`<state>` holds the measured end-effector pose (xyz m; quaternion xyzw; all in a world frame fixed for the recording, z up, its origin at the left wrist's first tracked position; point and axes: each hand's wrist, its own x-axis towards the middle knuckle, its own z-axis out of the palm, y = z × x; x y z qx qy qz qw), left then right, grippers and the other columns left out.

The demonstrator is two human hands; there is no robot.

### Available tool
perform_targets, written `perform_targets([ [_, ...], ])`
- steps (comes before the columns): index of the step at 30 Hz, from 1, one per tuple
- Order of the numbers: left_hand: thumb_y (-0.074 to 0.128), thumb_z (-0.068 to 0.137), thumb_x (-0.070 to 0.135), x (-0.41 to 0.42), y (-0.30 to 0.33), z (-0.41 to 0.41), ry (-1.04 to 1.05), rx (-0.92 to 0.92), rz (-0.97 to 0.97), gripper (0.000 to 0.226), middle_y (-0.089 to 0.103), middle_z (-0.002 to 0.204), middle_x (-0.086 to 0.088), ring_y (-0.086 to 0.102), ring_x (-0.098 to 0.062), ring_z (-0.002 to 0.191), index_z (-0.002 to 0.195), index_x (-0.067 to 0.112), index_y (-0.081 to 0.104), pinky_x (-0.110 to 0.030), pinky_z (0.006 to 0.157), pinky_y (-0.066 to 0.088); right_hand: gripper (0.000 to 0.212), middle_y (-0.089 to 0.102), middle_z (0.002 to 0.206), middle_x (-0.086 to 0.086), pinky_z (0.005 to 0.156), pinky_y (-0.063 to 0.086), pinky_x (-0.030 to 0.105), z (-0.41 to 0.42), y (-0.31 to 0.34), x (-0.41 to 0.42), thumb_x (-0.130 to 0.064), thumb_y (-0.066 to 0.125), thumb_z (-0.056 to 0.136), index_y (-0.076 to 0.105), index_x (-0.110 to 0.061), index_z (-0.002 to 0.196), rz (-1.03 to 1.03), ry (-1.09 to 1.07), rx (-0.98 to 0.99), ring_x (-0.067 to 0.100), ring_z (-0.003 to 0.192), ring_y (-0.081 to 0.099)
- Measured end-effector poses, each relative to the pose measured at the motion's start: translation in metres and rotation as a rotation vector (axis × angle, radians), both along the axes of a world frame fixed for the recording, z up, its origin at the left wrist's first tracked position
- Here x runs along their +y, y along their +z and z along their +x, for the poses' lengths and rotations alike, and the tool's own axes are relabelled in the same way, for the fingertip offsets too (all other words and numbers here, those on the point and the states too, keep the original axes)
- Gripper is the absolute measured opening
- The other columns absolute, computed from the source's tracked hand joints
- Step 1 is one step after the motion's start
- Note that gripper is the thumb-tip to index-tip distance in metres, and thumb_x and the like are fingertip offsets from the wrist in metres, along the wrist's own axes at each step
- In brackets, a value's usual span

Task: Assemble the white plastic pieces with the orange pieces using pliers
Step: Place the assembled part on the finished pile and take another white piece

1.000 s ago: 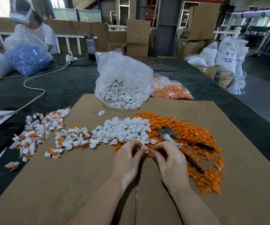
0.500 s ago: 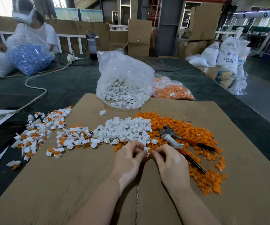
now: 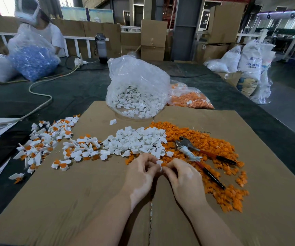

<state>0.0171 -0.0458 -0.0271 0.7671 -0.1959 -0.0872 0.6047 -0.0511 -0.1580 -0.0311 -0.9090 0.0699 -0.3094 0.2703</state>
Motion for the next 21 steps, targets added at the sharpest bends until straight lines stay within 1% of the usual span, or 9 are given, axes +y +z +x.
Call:
perform_targets([
  [1,0.061,0.085,0.005,-0.0003,-0.0002,0.0001,0.015,0.002,-0.014,0.021,0.059,0.064,0.002,0.051,0.003,0.055,0.078,0.024,0.057,-0.009,0.055,0.038,0.014,0.060,0.067,-0.003,0.058,0.049,0.033,-0.0004,0.0007,0.0001,-0.017,0.070,0.082,0.064,-0.010,0.073,0.030,0.016,0.001,0.014,0.064,0.057],
  [3,0.059,0.087,0.005,-0.0004,-0.0004,0.0006,0.040,0.011,-0.040,0.023,0.058,0.066,0.004,0.053,0.004,0.058,0.080,0.026,0.057,-0.008,0.058,0.040,0.011,0.060,0.069,-0.008,0.060,0.049,0.026,-0.0016,0.0028,0.0005,-0.023,0.072,0.080,0.065,-0.014,0.079,0.111,0.033,-0.013,0.007,0.067,0.056],
  [5,0.058,0.087,0.006,0.0001,-0.0010,0.0017,0.052,0.012,-0.039,0.024,0.058,0.068,0.006,0.054,0.002,0.063,0.081,0.028,0.057,-0.010,0.061,0.041,0.016,0.057,0.073,-0.012,0.062,0.048,0.020,-0.0019,0.0044,0.0004,-0.023,0.075,0.077,0.065,-0.016,0.088,0.160,0.033,-0.036,0.005,0.070,0.055],
  [7,0.059,0.087,0.007,0.0007,-0.0021,0.0026,0.053,0.005,-0.024,0.023,0.059,0.069,0.007,0.055,-0.003,0.068,0.081,0.029,0.057,-0.015,0.065,0.042,0.024,0.057,0.082,-0.011,0.068,0.049,0.022,-0.0021,0.0051,0.0003,-0.018,0.076,0.077,0.066,-0.015,0.098,0.136,0.053,-0.035,0.005,0.076,0.054],
  [10,0.059,0.087,0.008,0.0011,-0.0030,0.0031,0.040,0.004,-0.014,0.021,0.058,0.067,0.007,0.056,-0.008,0.070,0.083,0.028,0.059,-0.020,0.068,0.044,0.028,0.057,0.090,-0.008,0.077,0.051,0.031,-0.0028,0.0061,0.0005,-0.013,0.072,0.081,0.067,-0.013,0.109,0.104,0.094,-0.024,0.010,0.086,0.055],
  [12,0.059,0.088,0.008,0.0013,-0.0027,0.0026,0.027,0.018,-0.017,0.017,0.058,0.066,0.006,0.060,-0.013,0.073,0.086,0.024,0.060,-0.025,0.071,0.047,0.025,0.057,0.089,-0.007,0.077,0.051,0.033,-0.0028,0.0072,0.0003,-0.010,0.069,0.083,0.068,-0.014,0.109,0.101,0.097,-0.027,0.012,0.086,0.055],
  [14,0.059,0.088,0.008,0.0012,-0.0018,0.0025,0.020,0.027,-0.017,0.014,0.060,0.067,0.003,0.063,-0.017,0.076,0.087,0.022,0.061,-0.030,0.074,0.049,0.023,0.056,0.086,-0.007,0.076,0.050,0.031,-0.0024,0.0077,0.0000,-0.009,0.068,0.084,0.070,-0.015,0.106,0.103,0.096,-0.026,0.011,0.084,0.055],
  [18,0.061,0.086,0.008,0.0013,-0.0001,0.0021,0.026,0.027,-0.015,0.017,0.061,0.069,0.002,0.061,-0.010,0.071,0.083,0.025,0.060,-0.023,0.071,0.047,0.022,0.055,0.086,-0.008,0.077,0.049,0.028,-0.0020,0.0077,0.0001,-0.010,0.067,0.084,0.070,-0.015,0.105,0.108,0.091,-0.018,0.009,0.085,0.054],
  [21,0.066,0.084,0.010,0.0007,0.0014,0.0010,0.023,0.045,-0.062,0.009,0.059,0.066,-0.002,0.056,-0.009,0.063,0.085,0.018,0.062,-0.016,0.060,0.043,0.022,0.056,0.087,-0.007,0.077,0.050,0.029,-0.0022,0.0070,-0.0003,-0.010,0.067,0.084,0.070,-0.014,0.105,0.106,0.088,-0.016,0.010,0.084,0.054],
])
